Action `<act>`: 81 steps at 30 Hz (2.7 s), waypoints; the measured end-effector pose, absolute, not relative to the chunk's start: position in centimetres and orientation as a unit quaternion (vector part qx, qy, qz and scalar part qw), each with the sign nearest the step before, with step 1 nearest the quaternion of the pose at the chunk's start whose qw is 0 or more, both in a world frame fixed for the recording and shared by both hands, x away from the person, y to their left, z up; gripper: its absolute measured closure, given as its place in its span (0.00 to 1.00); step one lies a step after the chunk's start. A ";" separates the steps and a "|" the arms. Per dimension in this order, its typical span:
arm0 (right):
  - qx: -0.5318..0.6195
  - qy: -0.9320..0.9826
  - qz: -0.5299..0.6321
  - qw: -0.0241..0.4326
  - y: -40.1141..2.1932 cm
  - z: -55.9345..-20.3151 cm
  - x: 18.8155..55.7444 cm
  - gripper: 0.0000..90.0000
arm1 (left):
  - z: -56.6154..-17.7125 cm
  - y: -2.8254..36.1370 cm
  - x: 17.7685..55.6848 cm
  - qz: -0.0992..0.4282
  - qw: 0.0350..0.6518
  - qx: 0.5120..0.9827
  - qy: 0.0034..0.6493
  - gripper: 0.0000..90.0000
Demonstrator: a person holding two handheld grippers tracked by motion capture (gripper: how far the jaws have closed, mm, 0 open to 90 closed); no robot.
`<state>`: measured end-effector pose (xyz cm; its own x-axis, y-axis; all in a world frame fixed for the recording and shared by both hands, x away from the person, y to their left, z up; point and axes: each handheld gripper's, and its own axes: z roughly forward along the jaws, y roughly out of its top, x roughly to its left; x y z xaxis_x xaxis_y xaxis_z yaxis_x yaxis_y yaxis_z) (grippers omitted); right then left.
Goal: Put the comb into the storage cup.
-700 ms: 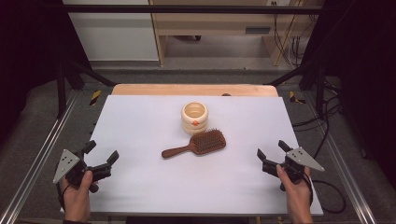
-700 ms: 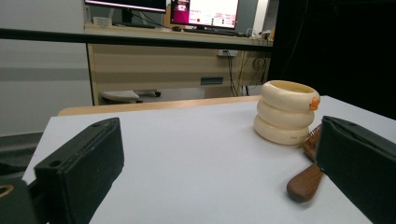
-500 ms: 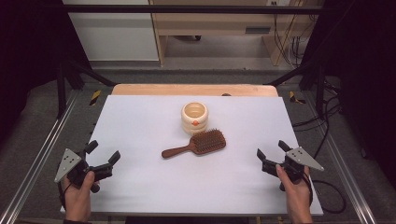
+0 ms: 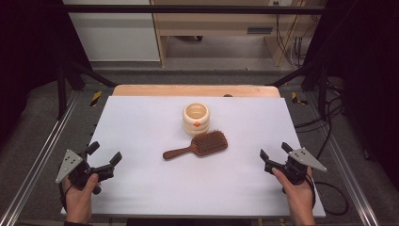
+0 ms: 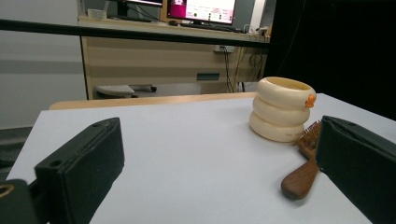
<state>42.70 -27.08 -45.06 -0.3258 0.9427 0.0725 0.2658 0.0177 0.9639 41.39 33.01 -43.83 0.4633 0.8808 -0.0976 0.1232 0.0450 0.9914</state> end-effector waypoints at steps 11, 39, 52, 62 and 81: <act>0.474 0.655 0.496 0.317 -26.4 -45.2 42.6 0.40 | -43.9 32.9 41.4 0.317 0.594 0.617 0.407 0.02; 0.462 0.707 0.447 0.295 -21.4 -42.4 45.3 1.00 | -43.9 33.1 41.3 0.318 0.594 0.614 0.411 0.02; 0.445 0.734 0.428 0.283 -18.2 -41.4 49.2 1.00 | -43.9 33.0 41.4 0.318 0.592 0.616 0.411 0.02; 0.450 0.748 0.410 0.264 -16.5 -43.4 51.7 1.00 | -44.0 33.0 41.5 0.315 0.591 0.618 0.411 0.02; 0.457 0.772 0.373 0.237 -15.1 -46.2 56.9 1.00 | -44.3 32.6 41.7 0.305 0.588 0.627 0.410 0.02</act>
<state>56.93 -15.10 -46.24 -0.4703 0.8821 -0.0262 0.5284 0.3052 0.7922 41.66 32.58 -44.26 0.4770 0.8733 -0.0993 0.1548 0.0277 0.9876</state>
